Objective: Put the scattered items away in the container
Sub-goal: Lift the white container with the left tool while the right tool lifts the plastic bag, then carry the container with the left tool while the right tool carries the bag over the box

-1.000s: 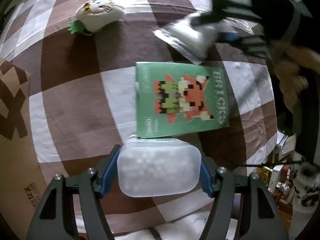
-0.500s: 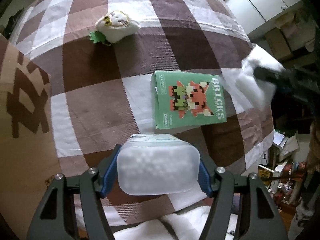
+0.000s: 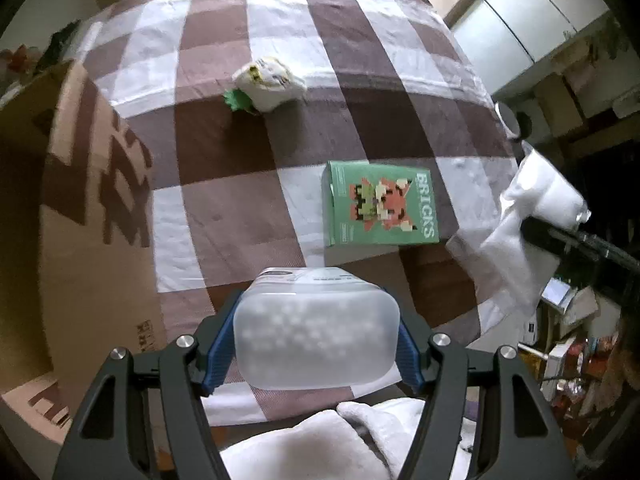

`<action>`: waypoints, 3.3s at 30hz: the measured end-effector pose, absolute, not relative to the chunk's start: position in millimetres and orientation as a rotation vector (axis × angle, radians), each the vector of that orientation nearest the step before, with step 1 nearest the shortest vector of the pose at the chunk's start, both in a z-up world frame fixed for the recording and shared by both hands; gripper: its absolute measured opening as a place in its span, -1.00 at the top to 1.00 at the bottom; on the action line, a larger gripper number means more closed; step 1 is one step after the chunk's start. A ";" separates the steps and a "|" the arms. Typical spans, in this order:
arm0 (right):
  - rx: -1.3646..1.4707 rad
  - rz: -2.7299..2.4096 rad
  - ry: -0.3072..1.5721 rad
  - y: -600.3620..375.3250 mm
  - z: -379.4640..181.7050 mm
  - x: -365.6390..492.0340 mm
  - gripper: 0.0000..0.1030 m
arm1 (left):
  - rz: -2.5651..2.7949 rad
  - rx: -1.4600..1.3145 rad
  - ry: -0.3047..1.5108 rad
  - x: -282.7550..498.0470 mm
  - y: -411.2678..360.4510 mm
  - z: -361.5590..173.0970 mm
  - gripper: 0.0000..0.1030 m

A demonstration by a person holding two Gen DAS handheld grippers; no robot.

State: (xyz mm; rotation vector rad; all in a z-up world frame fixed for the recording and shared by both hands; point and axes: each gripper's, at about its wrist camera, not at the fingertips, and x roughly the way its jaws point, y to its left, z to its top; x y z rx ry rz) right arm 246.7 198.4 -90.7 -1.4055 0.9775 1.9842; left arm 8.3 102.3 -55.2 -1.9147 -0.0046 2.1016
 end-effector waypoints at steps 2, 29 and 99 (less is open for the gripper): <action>-1.415 2.009 0.954 191.2 -84.0 243.3 0.31 | 2.117 -1.897 -0.023 8.5 99.9 -46.1 -0.31; -1.464 2.284 0.750 139.2 -17.7 173.6 0.31 | 2.307 -1.764 -0.169 11.9 46.9 32.1 -0.31; -1.903 2.655 0.309 27.4 -13.6 -47.4 0.31 | 2.611 -1.940 -0.693 29.5 -138.4 27.0 -0.31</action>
